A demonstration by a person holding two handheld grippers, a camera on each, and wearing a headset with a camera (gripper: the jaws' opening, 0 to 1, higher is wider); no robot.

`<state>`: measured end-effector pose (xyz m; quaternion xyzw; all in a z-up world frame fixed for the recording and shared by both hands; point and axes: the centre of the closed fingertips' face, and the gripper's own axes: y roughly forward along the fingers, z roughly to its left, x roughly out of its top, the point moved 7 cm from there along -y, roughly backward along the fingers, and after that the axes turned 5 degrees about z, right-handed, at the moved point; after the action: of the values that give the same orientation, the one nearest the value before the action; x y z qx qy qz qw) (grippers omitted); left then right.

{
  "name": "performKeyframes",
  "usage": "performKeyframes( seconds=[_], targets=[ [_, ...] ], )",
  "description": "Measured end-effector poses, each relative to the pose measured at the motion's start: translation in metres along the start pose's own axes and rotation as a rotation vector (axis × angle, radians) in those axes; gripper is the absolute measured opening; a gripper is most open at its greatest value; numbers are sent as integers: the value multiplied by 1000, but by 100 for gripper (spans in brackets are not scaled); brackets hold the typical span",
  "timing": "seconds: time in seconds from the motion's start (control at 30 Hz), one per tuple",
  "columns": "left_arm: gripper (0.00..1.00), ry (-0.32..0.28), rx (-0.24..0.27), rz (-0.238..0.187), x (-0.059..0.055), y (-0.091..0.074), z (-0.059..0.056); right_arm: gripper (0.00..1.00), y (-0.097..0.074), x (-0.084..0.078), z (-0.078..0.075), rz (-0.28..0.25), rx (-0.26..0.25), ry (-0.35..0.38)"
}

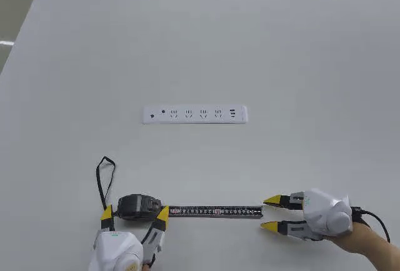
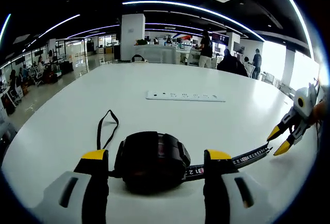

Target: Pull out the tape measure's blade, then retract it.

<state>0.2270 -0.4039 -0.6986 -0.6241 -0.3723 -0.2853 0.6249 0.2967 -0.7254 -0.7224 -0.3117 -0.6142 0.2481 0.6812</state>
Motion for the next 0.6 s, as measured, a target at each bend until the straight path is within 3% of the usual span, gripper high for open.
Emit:
performKeyframes(
  seconds=[0.07,0.23,0.6],
  targets=[
    [72,15,8,14,-2,3,1,26,2,-1,0,1,8,-5],
    [69,-11,14,32,-9,7,4,23,5,-2,-3,-1,24,-16],
    [61,-4,11,44,-12,11,6,16,11,-2,-9,3,57,-33]
  ],
)
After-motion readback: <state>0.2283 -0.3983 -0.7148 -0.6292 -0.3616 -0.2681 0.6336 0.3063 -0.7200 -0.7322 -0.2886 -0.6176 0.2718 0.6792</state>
